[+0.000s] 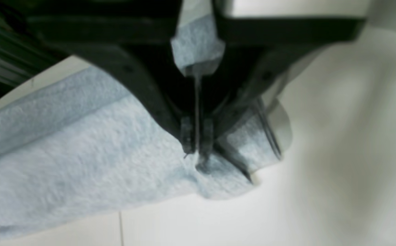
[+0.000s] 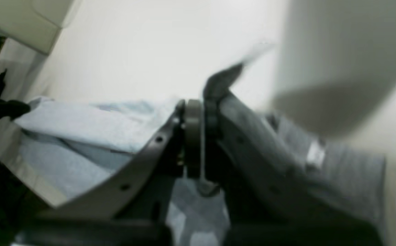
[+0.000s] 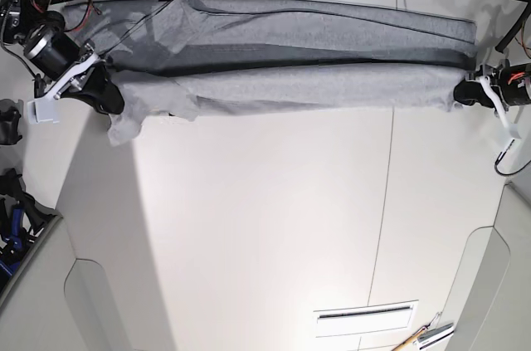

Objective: Fold the T-shirt properly
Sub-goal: 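Fold the shirt lengthwise over itself with both grippers, then release, then grasp the folded shirt's end with the left gripper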

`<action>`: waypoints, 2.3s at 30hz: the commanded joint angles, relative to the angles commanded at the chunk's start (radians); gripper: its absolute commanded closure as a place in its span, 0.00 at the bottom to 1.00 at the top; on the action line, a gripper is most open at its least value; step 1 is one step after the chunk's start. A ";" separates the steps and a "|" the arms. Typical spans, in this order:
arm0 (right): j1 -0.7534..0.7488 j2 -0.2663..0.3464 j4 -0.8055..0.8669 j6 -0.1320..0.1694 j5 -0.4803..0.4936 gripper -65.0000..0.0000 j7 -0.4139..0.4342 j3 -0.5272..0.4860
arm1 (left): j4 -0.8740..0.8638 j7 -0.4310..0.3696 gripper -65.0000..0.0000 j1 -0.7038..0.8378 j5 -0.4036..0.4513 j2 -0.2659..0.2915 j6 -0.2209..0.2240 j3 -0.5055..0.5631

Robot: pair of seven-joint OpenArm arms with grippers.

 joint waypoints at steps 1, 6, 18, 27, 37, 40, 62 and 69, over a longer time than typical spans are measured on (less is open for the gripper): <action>-0.021 0.000 0.000 0.000 0.000 1.00 0.000 0.005 | 0.000 0.005 1.00 0.006 0.000 0.000 0.000 0.000; -0.083 -0.005 -0.032 -0.002 -0.043 1.00 0.005 0.007 | 0.000 -0.008 0.96 0.050 0.000 0.002 0.000 0.000; -0.028 -0.005 -0.074 -0.004 0.003 0.52 -0.040 0.082 | 0.002 -0.003 0.61 0.049 0.000 0.013 0.000 -0.015; -0.017 -0.005 -0.061 -0.004 0.124 0.57 -0.113 0.243 | 0.003 0.077 0.61 0.049 -0.130 0.013 0.000 -0.192; -0.015 -0.039 -0.061 0.008 0.193 1.00 -0.145 0.215 | 0.003 0.022 0.32 0.223 -0.099 0.021 0.000 -0.235; -0.016 -0.048 -0.062 0.007 0.118 1.00 -0.113 0.133 | 0.003 -0.067 0.31 0.232 0.064 0.064 0.000 -0.235; -0.015 -0.049 -0.138 -0.002 0.004 1.00 0.008 -0.090 | 0.002 -0.027 0.90 0.243 -0.012 0.211 0.000 -0.233; -0.013 -0.049 -0.125 -0.001 0.085 1.00 -0.034 -0.070 | 0.025 -0.115 1.00 0.234 -0.006 0.172 0.000 -0.235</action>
